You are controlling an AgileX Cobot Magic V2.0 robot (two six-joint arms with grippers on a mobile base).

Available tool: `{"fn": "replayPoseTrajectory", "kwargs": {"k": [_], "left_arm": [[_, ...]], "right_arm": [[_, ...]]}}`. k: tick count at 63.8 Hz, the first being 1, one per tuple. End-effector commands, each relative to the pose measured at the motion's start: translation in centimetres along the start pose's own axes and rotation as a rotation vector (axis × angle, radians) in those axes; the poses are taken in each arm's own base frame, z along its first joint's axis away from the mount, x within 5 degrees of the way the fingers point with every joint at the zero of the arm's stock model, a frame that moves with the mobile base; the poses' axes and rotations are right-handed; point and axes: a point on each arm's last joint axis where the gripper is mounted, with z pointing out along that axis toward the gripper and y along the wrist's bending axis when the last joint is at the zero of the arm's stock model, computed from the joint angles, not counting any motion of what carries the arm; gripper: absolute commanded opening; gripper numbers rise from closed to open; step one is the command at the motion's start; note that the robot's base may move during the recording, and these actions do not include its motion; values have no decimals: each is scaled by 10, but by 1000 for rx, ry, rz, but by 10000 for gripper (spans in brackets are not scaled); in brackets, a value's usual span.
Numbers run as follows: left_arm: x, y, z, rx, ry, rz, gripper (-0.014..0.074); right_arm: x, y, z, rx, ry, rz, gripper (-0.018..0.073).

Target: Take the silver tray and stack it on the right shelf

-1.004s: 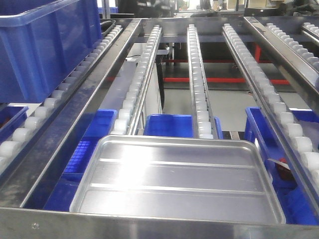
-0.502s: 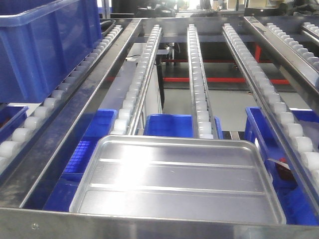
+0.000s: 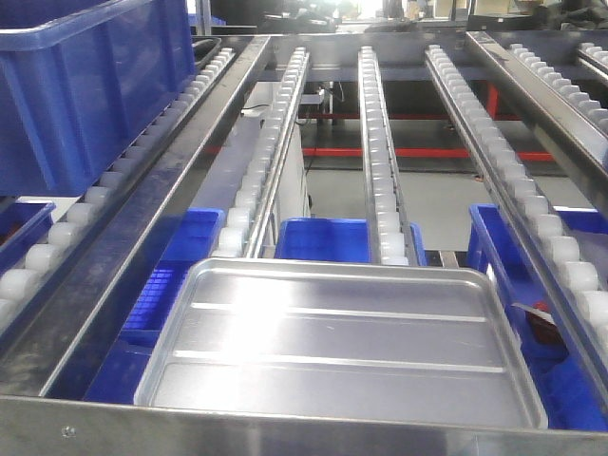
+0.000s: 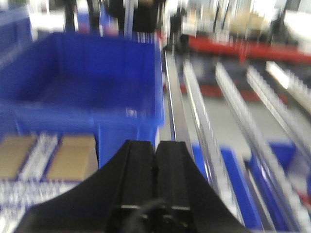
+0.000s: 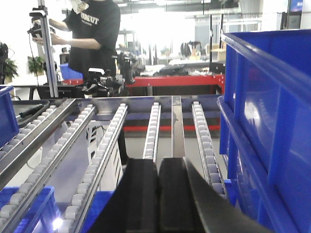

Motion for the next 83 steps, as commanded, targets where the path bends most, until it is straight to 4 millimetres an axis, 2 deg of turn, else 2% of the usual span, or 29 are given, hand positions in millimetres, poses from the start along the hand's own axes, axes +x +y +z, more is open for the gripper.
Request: {"fn": "replayPoseTrajectory", "kwargs": {"k": [1, 6, 17, 22, 30, 38, 43, 54, 60, 68, 76, 83], "left_arm": [[-22, -3, 18, 19, 66, -35, -100], [-26, -6, 39, 35, 157, -64, -100], [-23, -26, 78, 221, 338, -18, -100], [-16, -39, 93, 324, 419, -5, -99], [-3, -56, 110, 423, 531, 7, -66], [10, -69, 123, 476, 609, 12, 172], [14, -74, 131, 488, 638, -5, 272], [18, -78, 149, 466, 621, -80, 274], [22, -82, 156, 481, 677, -156, 274], [25, -89, 167, 511, 750, -152, 274], [28, -109, 178, 578, 814, -103, 274], [37, -131, 183, 616, 863, 8, 274]], "right_arm": [[-26, 3, 11, -19, -36, -9, 71], [-30, 7, 20, -53, 15, -4, 146], [-24, 19, 37, -164, 165, 15, 433], [-16, 28, 44, -237, 240, 65, 494], [-5, 45, 52, -347, 337, 134, 503], [6, 65, 59, -459, 422, 130, 503], [15, 78, 63, -519, 472, 118, 502], [33, 97, 76, -563, 537, 100, 501], [38, 105, 84, -562, 575, 114, 501], [43, 120, 91, -585, 691, 135, 501], [61, 133, 99, -591, 847, 82, 501], [82, 136, 107, -541, 1006, 59, 501]]}}
